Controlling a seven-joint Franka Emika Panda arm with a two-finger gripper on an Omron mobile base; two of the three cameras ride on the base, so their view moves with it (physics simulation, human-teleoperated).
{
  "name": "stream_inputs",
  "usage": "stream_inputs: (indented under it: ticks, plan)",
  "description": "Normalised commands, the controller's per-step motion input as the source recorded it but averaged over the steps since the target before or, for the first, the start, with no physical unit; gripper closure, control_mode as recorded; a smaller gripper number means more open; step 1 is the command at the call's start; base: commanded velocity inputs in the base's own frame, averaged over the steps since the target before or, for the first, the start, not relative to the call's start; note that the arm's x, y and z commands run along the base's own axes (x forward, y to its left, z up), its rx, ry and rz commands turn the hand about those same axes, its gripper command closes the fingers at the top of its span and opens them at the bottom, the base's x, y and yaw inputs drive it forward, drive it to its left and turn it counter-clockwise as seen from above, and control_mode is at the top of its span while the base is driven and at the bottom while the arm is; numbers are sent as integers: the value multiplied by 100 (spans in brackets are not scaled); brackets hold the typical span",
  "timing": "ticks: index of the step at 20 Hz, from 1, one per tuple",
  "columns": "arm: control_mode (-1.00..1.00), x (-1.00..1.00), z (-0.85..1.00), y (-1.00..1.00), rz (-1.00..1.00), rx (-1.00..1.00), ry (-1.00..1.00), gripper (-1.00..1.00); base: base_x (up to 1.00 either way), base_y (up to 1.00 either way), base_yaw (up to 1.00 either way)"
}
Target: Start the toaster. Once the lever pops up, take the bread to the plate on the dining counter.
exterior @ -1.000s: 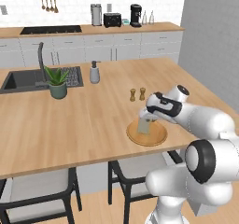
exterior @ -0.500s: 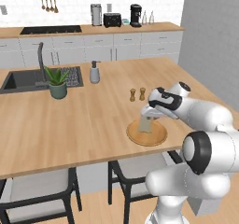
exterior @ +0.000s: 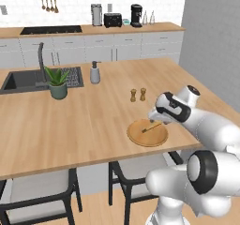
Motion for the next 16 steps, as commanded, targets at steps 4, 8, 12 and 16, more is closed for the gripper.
stream_inputs:
  ticks: [4,8,12,16]
  plan:
    - [-100,-20,12,-24,-21,0,0,-100,0,0,0]
    - [-100,0,30,-10,-26,0,0,-100,0,0,0]
    - [-100,0,36,-1,-25,-1,0,-100,0,0,0]
    - [-100,0,40,8,-23,-5,0,-100,0,0,0]
